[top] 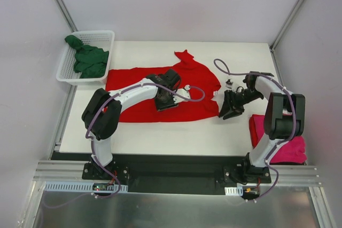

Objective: Fold and stack the t-shirts
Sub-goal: Fold the flattened tshirt in 1/3 of the way

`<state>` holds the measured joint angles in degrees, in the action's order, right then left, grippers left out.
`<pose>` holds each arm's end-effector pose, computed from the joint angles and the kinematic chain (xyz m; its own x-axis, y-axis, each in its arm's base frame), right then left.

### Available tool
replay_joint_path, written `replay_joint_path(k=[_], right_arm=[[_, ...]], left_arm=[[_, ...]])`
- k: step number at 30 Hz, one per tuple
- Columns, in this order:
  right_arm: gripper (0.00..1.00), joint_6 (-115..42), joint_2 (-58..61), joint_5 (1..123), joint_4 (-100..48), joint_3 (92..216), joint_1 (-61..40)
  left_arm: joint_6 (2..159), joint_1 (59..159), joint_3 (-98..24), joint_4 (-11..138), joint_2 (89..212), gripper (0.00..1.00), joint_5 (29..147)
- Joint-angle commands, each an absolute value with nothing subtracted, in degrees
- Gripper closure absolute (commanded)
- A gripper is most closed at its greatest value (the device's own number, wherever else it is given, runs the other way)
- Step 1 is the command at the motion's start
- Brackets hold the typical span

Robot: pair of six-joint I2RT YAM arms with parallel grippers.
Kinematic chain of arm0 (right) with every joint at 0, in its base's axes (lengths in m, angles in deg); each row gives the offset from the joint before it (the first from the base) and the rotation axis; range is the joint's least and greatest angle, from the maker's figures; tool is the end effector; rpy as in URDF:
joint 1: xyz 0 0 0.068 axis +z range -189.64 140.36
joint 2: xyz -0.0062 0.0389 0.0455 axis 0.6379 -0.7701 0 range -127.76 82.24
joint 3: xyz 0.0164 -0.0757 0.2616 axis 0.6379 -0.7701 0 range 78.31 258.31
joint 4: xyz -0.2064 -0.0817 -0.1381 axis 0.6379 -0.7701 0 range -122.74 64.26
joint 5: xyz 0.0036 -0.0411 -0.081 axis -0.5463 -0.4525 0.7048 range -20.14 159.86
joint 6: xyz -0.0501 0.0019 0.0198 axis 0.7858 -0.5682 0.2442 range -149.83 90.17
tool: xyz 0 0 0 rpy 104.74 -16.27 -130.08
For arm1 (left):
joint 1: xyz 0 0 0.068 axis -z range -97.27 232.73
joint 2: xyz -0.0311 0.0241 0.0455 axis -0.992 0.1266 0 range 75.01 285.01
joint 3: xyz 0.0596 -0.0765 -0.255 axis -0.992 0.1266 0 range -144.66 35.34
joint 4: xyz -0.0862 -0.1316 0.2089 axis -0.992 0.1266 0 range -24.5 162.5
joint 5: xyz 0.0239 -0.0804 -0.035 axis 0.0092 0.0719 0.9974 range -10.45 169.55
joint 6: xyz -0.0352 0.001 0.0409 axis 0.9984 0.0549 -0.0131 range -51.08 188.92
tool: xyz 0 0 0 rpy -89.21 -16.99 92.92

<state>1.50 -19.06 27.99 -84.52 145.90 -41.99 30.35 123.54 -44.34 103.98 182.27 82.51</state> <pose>0.3052 0.0112 0.1859 -0.8837 -0.3513 -0.3095 -0.4681 0.6559 0.5922 0.2923 -0.2547 0.2051 -0.1240 0.9298 -0.3467 0.9540 0.2078 0.2160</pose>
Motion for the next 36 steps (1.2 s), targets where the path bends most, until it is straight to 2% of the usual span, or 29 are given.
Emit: replay_joint_path(k=[1, 8, 12, 22, 36], right_arm=[[0.56, -0.30, -16.47, 19.40, -82.10, 143.80, -42.10], [0.58, 0.58, -9.79, 31.78, -72.60, 137.82, -41.31], [0.60, 0.75, -8.29, 34.61, -68.55, 136.32, -40.96], [0.62, 4.97, -8.64, 35.06, -57.30, 133.07, -39.73], [0.64, 6.55, -9.52, 37.34, -50.88, 132.01, -34.72]], left_arm=[[29.28, 123.51, -45.87, 105.31, 182.32, 0.61, 82.19], [29.63, 123.68, -46.22, 105.31, 183.02, 0.61, 82.80], [29.72, 123.95, -46.48, 105.40, 183.20, 0.61, 82.89], [29.63, 124.47, -44.82, 105.31, 183.29, 0.61, 82.80], [28.93, 124.47, -41.48, 105.49, 181.88, 0.60, 81.13]])
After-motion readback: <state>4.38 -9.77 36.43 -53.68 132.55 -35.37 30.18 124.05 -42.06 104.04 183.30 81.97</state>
